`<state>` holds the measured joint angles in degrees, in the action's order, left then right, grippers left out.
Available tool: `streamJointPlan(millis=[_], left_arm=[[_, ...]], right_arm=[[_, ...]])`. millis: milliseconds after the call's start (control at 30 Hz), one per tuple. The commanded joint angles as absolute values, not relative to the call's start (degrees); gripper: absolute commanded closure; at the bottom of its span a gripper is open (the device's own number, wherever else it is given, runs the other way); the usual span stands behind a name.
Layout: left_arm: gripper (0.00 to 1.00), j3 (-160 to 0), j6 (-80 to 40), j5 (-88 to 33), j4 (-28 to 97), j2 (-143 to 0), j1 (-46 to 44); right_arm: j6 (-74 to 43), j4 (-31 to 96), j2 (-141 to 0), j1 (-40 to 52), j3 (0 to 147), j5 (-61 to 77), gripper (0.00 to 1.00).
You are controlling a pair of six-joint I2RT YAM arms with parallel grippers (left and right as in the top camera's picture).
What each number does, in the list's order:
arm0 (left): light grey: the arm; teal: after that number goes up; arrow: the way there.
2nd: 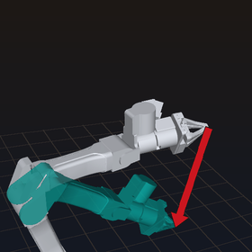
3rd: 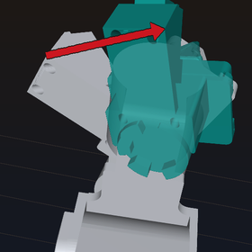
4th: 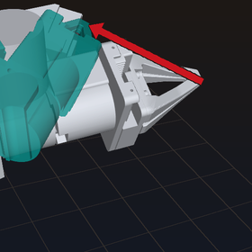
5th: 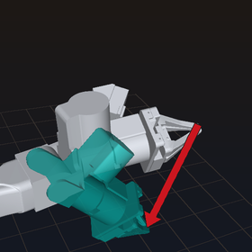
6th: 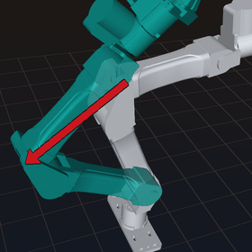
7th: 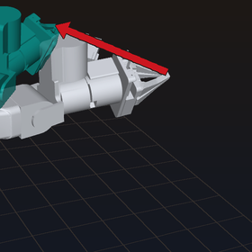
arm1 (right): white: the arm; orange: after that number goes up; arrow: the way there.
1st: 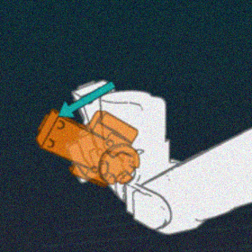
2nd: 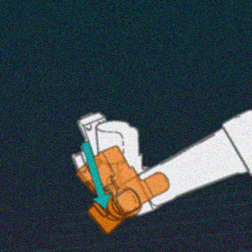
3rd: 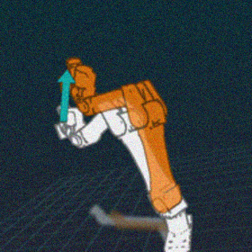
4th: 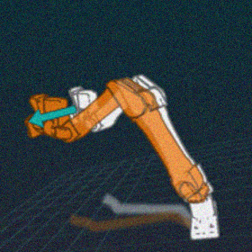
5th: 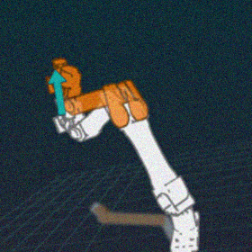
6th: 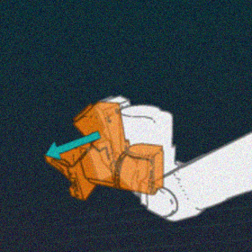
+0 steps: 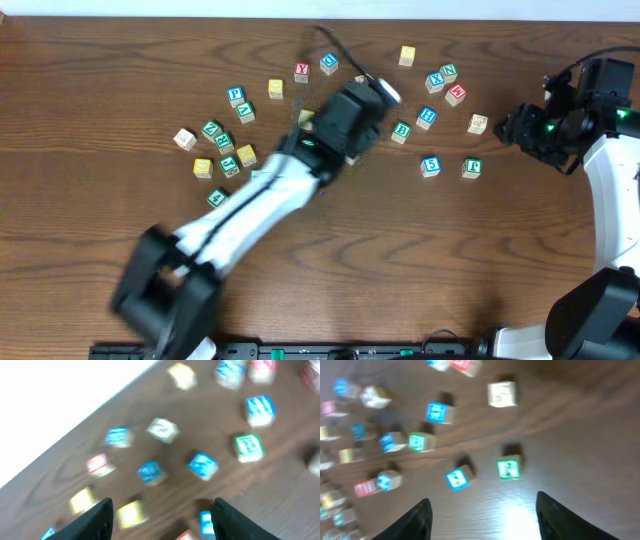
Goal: Spell out AI2
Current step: 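Open the left gripper and retract the left arm to the left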
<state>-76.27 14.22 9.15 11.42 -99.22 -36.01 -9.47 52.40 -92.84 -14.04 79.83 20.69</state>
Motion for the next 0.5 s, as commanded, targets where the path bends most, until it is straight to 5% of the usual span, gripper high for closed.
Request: streamJointPlan(millis=[0,467], left_arm=[[0.39,-77.01,-2.02,9.72,16.27,-91.83,-30.41],[0.39,-77.01,-18.35,8.84,39.99,-75.53,-9.32]], right_arm=[[-5.50,51.33,-91.72,-11.40,80.25,29.56,0.40],[-0.99,49.45,-99.18,11.86,92.47,20.97,0.32]])
